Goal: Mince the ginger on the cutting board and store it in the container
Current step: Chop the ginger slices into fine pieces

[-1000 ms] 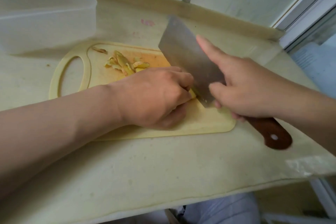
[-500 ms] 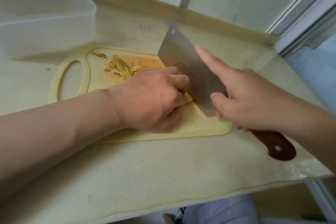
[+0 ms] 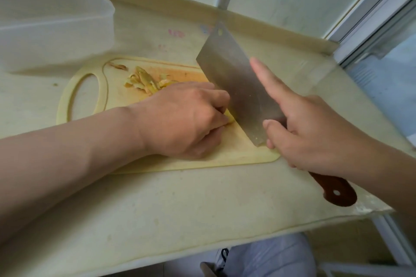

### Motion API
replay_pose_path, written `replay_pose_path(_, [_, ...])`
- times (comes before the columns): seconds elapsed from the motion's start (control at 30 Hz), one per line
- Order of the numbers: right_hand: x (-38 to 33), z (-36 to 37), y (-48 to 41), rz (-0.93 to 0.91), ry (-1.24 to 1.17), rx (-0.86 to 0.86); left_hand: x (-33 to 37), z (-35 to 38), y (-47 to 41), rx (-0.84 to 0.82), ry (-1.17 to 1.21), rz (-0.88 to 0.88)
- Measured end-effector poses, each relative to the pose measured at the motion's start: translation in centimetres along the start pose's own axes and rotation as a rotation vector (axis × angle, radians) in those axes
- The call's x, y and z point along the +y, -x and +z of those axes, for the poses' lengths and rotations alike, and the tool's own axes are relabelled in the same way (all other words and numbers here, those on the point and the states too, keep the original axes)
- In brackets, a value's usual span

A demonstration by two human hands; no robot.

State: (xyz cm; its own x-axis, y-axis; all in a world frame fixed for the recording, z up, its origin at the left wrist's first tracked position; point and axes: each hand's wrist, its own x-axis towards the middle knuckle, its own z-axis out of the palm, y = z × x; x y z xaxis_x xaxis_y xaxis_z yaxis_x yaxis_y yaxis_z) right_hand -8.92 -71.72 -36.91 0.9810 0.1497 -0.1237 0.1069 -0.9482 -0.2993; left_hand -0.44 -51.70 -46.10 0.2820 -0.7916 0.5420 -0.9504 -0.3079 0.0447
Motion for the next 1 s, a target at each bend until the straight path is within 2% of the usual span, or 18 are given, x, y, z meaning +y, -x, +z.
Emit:
replay_pose_path(0.17, [-1.3,-0.7,-3.5,0.015,0.022,-0.091,0.0,0.0,-0.1,-0.001,0.008,0.016])
replay_pose_path(0.27, [-1.7,-0.4,-4.6,-0.006,-0.03,-0.035,0.1,-0.1,-0.1,0.002,-0.001,0.022])
replay_pose_path(0.4, [-0.6,0.8,-1.9,-0.021,-0.076,0.109,0.1,-0.1,0.0,0.01,-0.018,0.01])
replay_pose_path(0.47, [-0.1,0.9,-0.5,-0.013,-0.053,0.119,0.1,0.0,-0.1,0.013,-0.021,0.009])
replay_pose_path(0.73, [-1.7,-0.6,-3.5,-0.011,0.043,-0.066,0.1,-0.1,-0.1,0.013,-0.028,0.03])
replay_pose_path(0.87, [-2.2,-0.1,-4.5,-0.036,-0.012,0.01,0.2,-0.3,-0.1,0.014,-0.043,0.039])
replay_pose_path(1.0, [-0.4,1.0,-1.5,-0.044,-0.041,0.132,0.1,-0.1,0.0,0.022,-0.034,0.021])
